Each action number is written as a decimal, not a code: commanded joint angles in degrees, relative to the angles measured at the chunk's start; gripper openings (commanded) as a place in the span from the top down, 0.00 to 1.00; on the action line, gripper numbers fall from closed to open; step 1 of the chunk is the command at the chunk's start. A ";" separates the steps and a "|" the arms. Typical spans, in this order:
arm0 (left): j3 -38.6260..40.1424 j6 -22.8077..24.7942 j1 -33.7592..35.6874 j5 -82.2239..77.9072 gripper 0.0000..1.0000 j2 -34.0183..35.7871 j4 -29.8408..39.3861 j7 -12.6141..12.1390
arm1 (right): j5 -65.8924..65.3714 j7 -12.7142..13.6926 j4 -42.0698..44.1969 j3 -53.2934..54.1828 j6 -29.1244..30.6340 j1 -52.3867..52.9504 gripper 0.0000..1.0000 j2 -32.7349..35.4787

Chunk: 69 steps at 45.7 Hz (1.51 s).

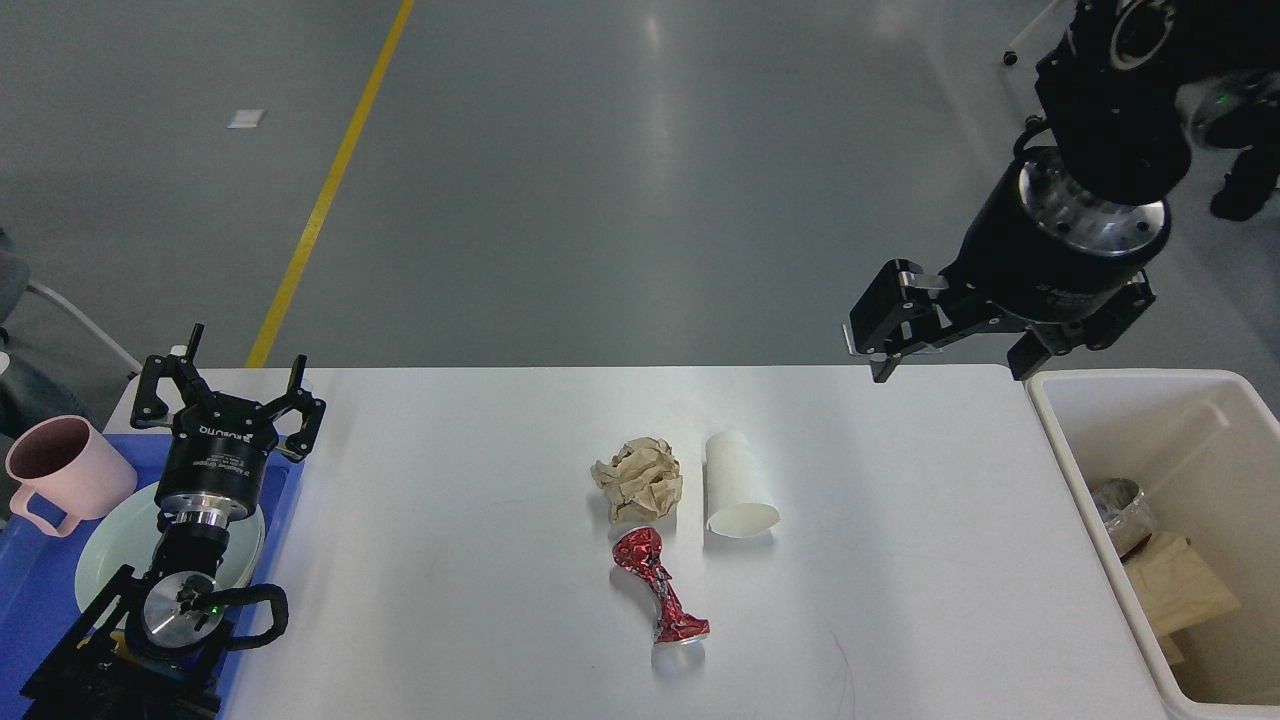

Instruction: Tidy desktop

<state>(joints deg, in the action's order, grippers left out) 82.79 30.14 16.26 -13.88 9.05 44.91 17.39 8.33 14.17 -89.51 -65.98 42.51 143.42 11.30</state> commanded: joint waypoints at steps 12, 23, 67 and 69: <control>0.00 0.01 0.00 -0.01 0.03 0.00 0.00 0.01 | -7.10 -0.19 17.25 8.15 -9.11 -25.19 0.00 -8.74; 0.00 0.01 0.00 -0.01 0.04 0.00 0.00 0.01 | -7.10 -0.19 36.32 8.24 -9.38 -43.04 0.00 -14.90; 0.09 0.01 0.00 -0.01 0.04 0.00 0.00 0.01 | -13.69 -0.19 52.16 12.72 -31.53 -67.83 0.00 -22.11; 0.00 0.01 0.00 -0.01 0.03 0.00 0.00 0.01 | -15.01 -0.28 52.16 12.72 -32.05 -68.36 0.00 -22.20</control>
<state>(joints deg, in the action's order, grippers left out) 82.81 30.14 16.29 -13.90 9.04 44.91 17.40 -3.63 14.06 -37.29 -53.35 11.10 76.19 -10.82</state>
